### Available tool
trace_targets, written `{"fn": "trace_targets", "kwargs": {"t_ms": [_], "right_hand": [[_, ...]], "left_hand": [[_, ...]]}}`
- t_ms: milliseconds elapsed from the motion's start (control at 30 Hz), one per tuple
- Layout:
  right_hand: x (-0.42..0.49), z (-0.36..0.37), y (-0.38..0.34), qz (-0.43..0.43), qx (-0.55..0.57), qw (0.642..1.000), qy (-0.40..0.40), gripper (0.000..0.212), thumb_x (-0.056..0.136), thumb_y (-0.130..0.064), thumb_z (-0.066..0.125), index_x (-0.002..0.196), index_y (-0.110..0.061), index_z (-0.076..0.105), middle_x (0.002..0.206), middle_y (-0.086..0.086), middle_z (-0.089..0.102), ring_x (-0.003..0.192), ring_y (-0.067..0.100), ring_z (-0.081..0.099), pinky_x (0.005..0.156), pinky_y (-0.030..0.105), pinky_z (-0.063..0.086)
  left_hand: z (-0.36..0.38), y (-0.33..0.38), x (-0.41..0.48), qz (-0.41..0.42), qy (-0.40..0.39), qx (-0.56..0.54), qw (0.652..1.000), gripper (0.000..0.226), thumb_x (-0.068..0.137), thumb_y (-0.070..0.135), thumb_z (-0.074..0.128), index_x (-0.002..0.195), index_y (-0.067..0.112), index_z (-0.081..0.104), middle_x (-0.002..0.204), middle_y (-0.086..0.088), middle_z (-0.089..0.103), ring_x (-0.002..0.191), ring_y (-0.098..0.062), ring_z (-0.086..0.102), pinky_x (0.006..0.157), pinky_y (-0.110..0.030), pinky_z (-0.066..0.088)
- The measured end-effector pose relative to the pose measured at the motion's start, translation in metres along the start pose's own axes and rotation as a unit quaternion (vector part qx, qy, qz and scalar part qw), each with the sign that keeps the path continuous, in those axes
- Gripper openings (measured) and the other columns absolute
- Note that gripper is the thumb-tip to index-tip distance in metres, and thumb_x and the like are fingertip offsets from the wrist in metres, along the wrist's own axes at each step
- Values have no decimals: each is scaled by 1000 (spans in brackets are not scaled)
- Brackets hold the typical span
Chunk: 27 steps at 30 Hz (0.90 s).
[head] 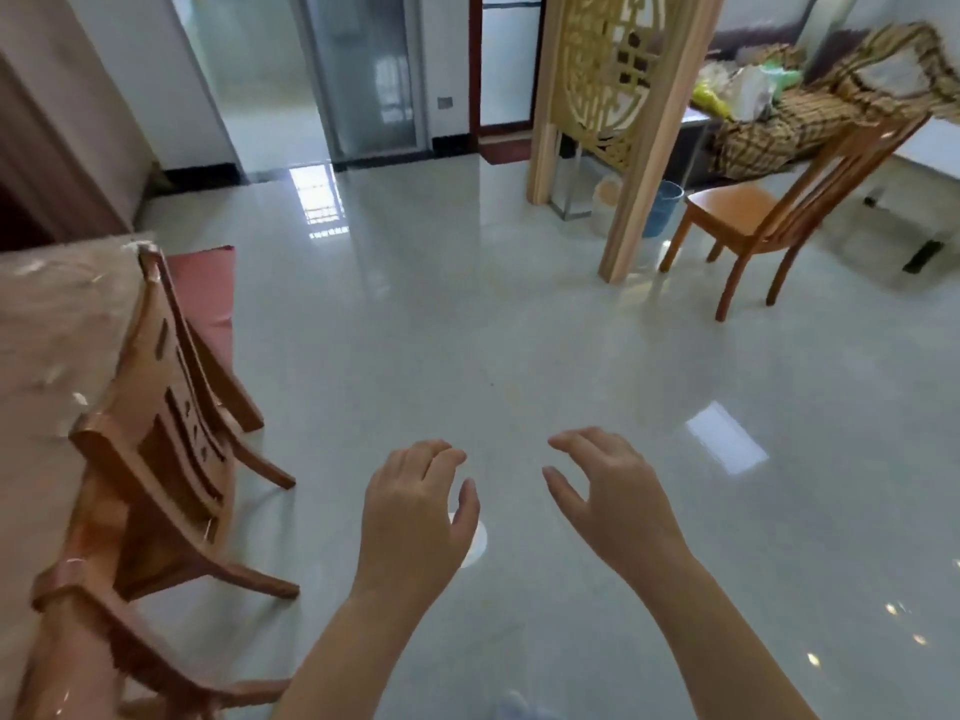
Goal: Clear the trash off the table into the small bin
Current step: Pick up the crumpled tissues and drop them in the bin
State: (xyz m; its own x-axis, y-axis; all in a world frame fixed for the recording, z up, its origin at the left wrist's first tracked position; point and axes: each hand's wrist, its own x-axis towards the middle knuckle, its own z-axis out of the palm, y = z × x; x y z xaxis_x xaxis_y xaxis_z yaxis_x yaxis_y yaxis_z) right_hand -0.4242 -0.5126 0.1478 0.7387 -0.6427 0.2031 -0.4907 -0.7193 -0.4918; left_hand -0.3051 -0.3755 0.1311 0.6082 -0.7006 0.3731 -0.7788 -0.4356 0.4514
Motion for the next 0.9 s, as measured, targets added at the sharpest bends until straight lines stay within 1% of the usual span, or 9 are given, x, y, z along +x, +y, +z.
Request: {"fn": "trace_targets", "kwargs": {"t_ms": [100, 200, 300, 367, 433, 500, 567, 733, 900], "right_hand": [[74, 15, -2, -48, 6, 999, -19, 24, 80, -21, 65, 102, -11, 64, 101, 6, 67, 95, 25, 60, 85, 36, 45], [133, 41, -13, -89, 20, 994, -53, 25, 81, -23, 63, 104, -13, 63, 104, 4, 66, 98, 23, 58, 87, 35, 44], [186, 74, -27, -119, 32, 989, -85, 24, 80, -21, 65, 102, -12, 64, 102, 5, 67, 97, 25, 60, 85, 36, 45], [225, 98, -37, -134, 34, 985, -101, 24, 80, -21, 65, 102, -11, 64, 102, 6, 67, 97, 25, 60, 84, 36, 46], [268, 123, -51, -144, 33, 982, -114, 24, 80, -21, 66, 101, -11, 65, 102, 5, 67, 97, 25, 60, 84, 36, 46], [314, 147, -69, -160, 33, 979, -122, 24, 80, -21, 65, 102, -10, 65, 102, 6, 67, 97, 25, 60, 84, 36, 46], [360, 166, -94, -167, 40, 976, -136, 24, 81, -21, 64, 102, -10, 64, 103, 5, 66, 98, 25, 59, 85, 37, 46], [465, 206, -153, -213, 55, 964, -150, 23, 82, -21, 62, 103, -11, 63, 104, 5, 66, 98, 25, 58, 84, 36, 46], [547, 246, -178, -237, 59, 954, -174, 23, 82, -22, 62, 103, -12, 63, 103, 4, 66, 98, 23, 58, 82, 33, 45]], "left_hand": [[-2, -22, 50, -54, 31, 27, 998, 22, 74, 10, 70, 95, 5, 66, 94, -12, 68, 84, -29, 62, 73, -39, 52], [-1, -53, 81, -109, 47, 57, 991, 21, 78, 15, 62, 95, 4, 66, 95, -12, 68, 87, -29, 62, 74, -42, 53], [1, -89, 111, -156, 51, 76, 983, 25, 75, 19, 56, 93, 5, 66, 94, -11, 68, 86, -29, 62, 74, -41, 51], [5, -117, 138, -176, 53, 89, 979, 24, 75, 21, 54, 91, 7, 66, 93, -10, 68, 84, -28, 63, 73, -38, 50], [8, -149, 172, -194, 59, 91, 975, 21, 75, 18, 59, 91, 7, 66, 93, -9, 68, 83, -27, 62, 73, -37, 49], [9, -182, 208, -203, 71, 92, 972, 19, 76, 13, 67, 93, 7, 66, 95, -9, 68, 85, -28, 61, 74, -38, 48], [3, -214, 244, -213, 78, 93, 969, 22, 74, 10, 70, 95, 7, 65, 98, -10, 67, 88, -28, 61, 77, -39, 47], [-17, -292, 324, -236, 100, 105, 961, 19, 81, 15, 60, 98, 7, 63, 100, -8, 66, 93, -27, 58, 80, -42, 48], [-19, -349, 387, -280, 119, 117, 945, 17, 78, 11, 65, 94, 7, 64, 97, -8, 66, 91, -26, 58, 76, -40, 48]]}}
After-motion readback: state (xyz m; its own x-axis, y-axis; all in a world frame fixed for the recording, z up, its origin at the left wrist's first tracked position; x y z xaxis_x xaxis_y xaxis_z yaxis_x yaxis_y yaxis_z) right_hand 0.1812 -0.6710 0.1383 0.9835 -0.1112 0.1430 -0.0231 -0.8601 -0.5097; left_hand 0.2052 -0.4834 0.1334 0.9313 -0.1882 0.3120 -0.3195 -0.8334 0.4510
